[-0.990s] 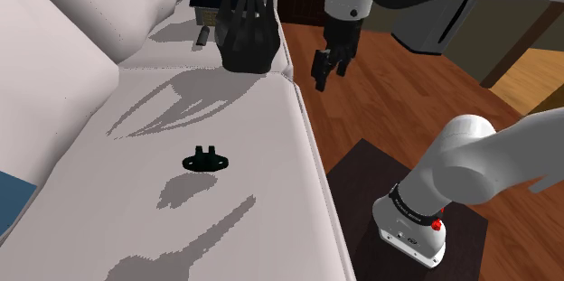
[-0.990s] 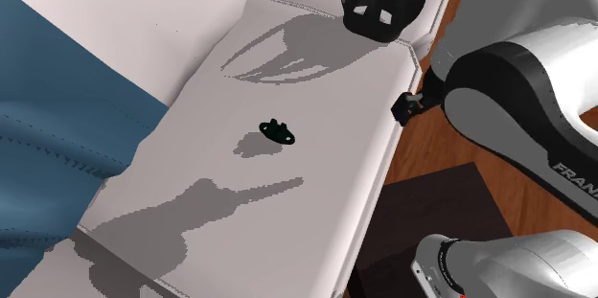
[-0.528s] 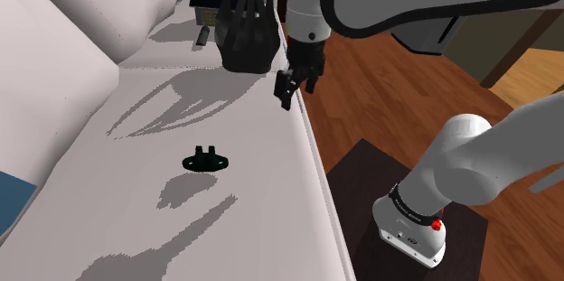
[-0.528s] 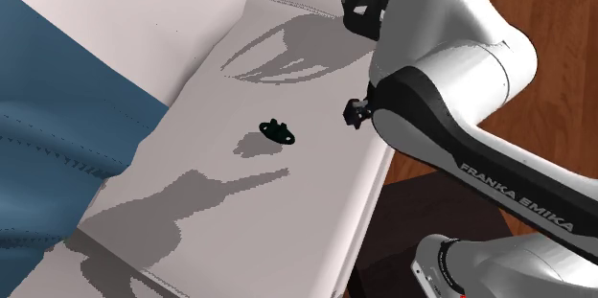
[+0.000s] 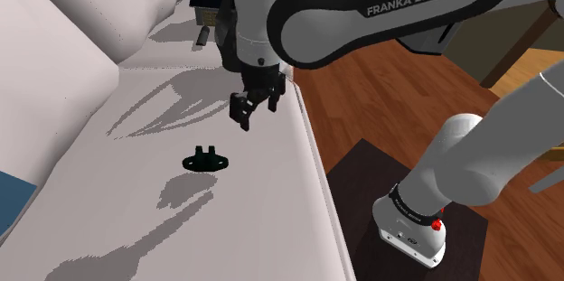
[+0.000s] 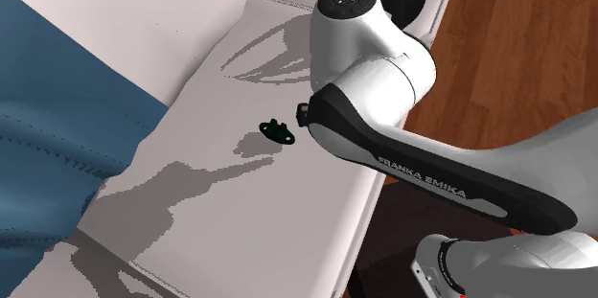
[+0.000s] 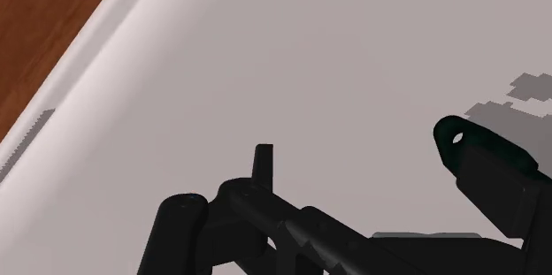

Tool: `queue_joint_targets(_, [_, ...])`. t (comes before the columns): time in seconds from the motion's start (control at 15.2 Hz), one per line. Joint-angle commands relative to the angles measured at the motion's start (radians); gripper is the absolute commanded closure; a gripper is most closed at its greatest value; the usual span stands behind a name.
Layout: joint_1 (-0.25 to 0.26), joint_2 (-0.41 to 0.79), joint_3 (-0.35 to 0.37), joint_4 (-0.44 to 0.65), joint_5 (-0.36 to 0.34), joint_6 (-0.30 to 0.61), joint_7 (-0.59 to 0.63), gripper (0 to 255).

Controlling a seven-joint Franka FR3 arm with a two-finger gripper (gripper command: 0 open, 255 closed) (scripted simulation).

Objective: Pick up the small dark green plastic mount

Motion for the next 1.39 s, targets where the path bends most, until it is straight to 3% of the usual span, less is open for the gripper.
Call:
queue_joint_targets(0.0, [0.007,0.065,0.025,0.037,-0.018,0.033,0.037,0])
queue_joint_targets(0.59, [0.081,0.391,0.097,0.281,-0.17,0.109,0.228,0])
queue_joint_targets(1.25, [0.092,0.443,0.088,0.237,-0.203,0.199,0.252,0])
queue_joint_targets(1.32, [0.092,0.442,0.088,0.235,-0.203,0.2,0.252,255])
